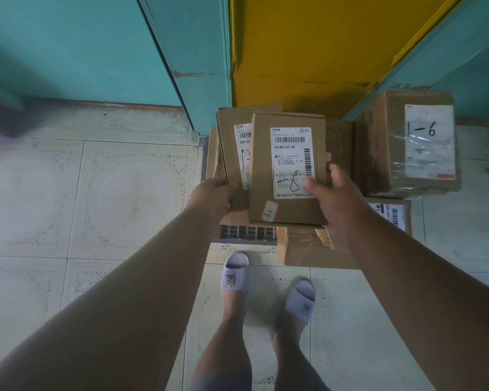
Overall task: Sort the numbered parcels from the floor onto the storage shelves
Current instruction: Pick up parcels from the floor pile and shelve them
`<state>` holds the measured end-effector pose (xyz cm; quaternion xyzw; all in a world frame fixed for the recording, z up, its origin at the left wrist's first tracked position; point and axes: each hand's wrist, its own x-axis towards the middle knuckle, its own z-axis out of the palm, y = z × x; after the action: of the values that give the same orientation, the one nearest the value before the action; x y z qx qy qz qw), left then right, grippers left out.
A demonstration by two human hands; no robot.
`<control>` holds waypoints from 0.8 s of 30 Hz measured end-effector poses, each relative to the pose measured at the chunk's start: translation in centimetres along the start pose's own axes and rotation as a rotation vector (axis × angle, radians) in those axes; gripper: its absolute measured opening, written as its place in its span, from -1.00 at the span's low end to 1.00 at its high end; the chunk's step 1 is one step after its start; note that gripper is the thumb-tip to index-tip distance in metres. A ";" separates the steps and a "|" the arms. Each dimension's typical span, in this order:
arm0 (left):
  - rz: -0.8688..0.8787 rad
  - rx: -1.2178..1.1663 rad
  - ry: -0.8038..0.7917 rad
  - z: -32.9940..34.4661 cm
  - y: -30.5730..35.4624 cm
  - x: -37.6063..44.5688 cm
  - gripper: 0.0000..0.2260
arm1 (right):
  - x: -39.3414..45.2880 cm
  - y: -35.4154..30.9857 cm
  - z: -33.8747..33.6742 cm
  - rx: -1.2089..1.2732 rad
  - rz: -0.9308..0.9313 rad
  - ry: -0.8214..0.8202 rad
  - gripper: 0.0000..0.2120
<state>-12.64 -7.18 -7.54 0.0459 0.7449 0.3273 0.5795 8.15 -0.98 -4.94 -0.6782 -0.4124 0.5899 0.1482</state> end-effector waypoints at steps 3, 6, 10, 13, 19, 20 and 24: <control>-0.011 -0.035 -0.043 -0.6 0.1 -0.8 -0.81 | -0.8 -0.3 -0.2 0.001 -0.012 -0.049 -0.56; 0.059 0.017 0.002 -1.6 0.8 -1.8 -0.74 | -2.2 -1.3 -0.9 0.056 -0.058 -0.014 -0.52; 0.227 0.166 0.129 -2.7 1.8 -4.6 -0.70 | -4.6 -2.7 -2.4 -0.020 -0.214 0.057 -0.50; 0.416 0.299 0.182 -2.5 1.9 -7.5 -0.71 | -7.0 -3.5 -3.5 -0.101 -0.308 0.099 -0.50; 0.502 0.343 0.184 -1.6 1.2 -10.6 -0.64 | -11.2 -3.7 -5.8 -0.099 -0.404 0.169 -0.52; 0.500 0.344 0.182 -1.2 1.0 -11.3 -0.63 | -11.9 -3.5 -6.6 -0.085 -0.404 0.173 -0.50; 0.532 0.385 0.157 1.8 0.5 -16.1 -0.61 | -16.3 -2.6 -11.2 0.028 -0.380 0.191 -0.43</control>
<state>-5.98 -13.26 5.94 0.3219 0.7974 0.3228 0.3954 18.07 -8.16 10.81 -0.6388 -0.5087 0.4902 0.3047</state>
